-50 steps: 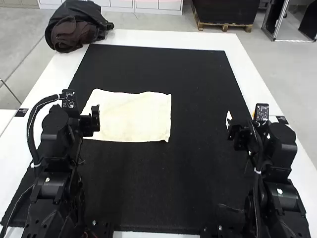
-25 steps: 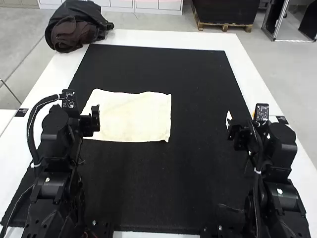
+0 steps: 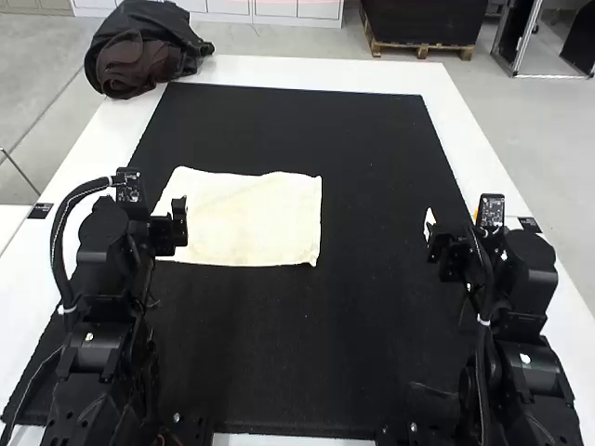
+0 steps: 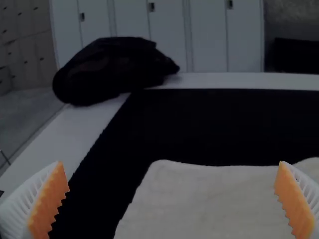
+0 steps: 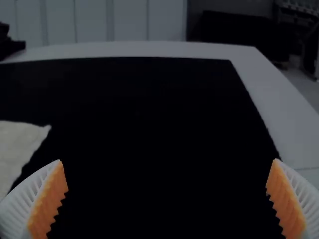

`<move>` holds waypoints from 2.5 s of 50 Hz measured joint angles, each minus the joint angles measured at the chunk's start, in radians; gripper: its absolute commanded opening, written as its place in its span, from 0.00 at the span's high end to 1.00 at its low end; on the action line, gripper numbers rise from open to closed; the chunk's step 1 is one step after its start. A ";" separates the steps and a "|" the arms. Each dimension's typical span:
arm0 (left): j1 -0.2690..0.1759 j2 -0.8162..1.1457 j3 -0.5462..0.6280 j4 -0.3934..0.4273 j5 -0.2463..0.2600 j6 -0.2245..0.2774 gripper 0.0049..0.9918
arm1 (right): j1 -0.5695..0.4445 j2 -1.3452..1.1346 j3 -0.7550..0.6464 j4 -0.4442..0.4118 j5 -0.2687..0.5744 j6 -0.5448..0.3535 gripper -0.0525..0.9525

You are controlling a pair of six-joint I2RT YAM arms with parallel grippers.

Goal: Fold the towel.

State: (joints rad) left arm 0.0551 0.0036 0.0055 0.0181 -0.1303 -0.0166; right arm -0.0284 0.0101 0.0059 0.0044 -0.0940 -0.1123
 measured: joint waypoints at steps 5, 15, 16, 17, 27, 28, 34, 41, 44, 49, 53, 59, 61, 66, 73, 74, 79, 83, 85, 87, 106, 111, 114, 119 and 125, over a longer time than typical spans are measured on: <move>0.000 0.000 0.000 0.000 0.000 0.000 0.02 | 0.000 0.000 0.000 0.000 0.000 0.000 0.03; 0.000 0.000 0.000 0.000 0.000 0.000 0.02 | 0.000 0.000 0.000 0.000 0.000 0.000 0.03; 0.000 0.000 0.000 0.000 0.000 0.000 0.02 | 0.000 0.000 0.000 0.000 0.000 0.000 0.03; 0.000 0.000 0.000 0.000 0.000 0.000 0.02 | 0.000 0.000 0.000 0.000 0.000 0.000 0.03; 0.000 0.000 0.000 0.000 0.000 -0.004 0.02 | 0.000 0.000 0.000 0.000 0.000 0.000 0.03; 0.000 0.000 0.000 0.000 0.000 -0.004 0.02 | 0.000 0.000 0.000 0.000 0.000 0.000 0.03; 0.000 0.000 0.000 -0.001 0.003 -0.005 0.02 | 0.000 0.000 0.000 0.000 0.000 0.000 0.03; 0.000 0.000 0.000 -0.002 0.004 -0.007 0.02 | 0.000 0.000 0.000 0.000 0.000 0.000 0.03; 0.000 0.000 0.000 -0.003 0.004 -0.007 0.02 | 0.000 0.000 0.000 0.000 0.000 0.000 0.03; 0.000 0.000 0.000 -0.003 0.004 -0.007 0.02 | 0.000 0.000 0.000 0.000 0.000 0.000 0.03; 0.000 0.000 0.000 -0.003 0.004 -0.007 0.02 | 0.000 0.000 0.000 0.000 0.000 0.000 0.03; 0.000 0.000 0.000 -0.003 0.004 -0.007 0.02 | 0.000 0.000 0.000 0.000 0.000 -0.002 0.03; 0.000 0.000 0.000 -0.003 0.004 -0.007 0.02 | 0.000 0.000 0.000 0.000 0.000 -0.006 0.03; 0.000 0.000 0.000 -0.002 0.004 -0.007 0.02 | 0.000 0.000 0.000 0.006 -0.003 -0.045 0.03; 0.000 0.000 0.000 0.028 0.005 0.026 0.03 | -0.001 0.000 0.000 0.040 -0.011 -0.150 0.03; 0.000 0.000 0.000 0.036 0.006 0.035 0.03 | -0.002 0.000 0.000 0.048 -0.011 -0.161 0.03; 0.000 0.000 0.000 0.101 0.007 0.082 0.03 | -0.008 0.000 0.000 0.130 0.012 -0.202 0.04; 0.000 0.000 0.000 0.225 0.011 0.108 0.03 | -0.021 0.000 0.000 0.244 0.035 -0.219 0.04; 0.000 0.000 0.000 0.275 0.013 0.118 0.04 | -0.027 -0.001 0.006 0.276 0.045 -0.224 0.04; 0.000 0.000 0.005 0.298 0.015 0.124 0.04 | -0.035 0.000 0.022 0.278 0.054 -0.229 0.04; -0.001 0.486 0.489 0.329 0.014 0.140 0.03 | -0.059 0.590 0.601 0.229 0.079 -0.081 0.04; 0.006 0.673 0.596 0.310 -0.003 0.140 0.04 | -0.059 0.789 0.689 0.211 0.075 -0.023 0.04; 0.013 0.764 0.640 0.281 -0.027 0.139 0.03 | -0.059 0.873 0.703 0.195 0.072 0.010 0.04; 0.019 0.894 0.679 0.213 -0.073 0.132 0.04 | -0.058 1.013 0.705 0.140 0.047 0.058 0.04; 0.029 1.005 0.668 0.131 -0.117 0.112 0.03 | -0.046 1.163 0.679 0.128 -0.032 0.106 0.05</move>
State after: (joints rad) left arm 0.0845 1.0088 0.6731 0.1490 -0.2478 0.0956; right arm -0.0746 1.1732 0.6853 0.1326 -0.1265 -0.0063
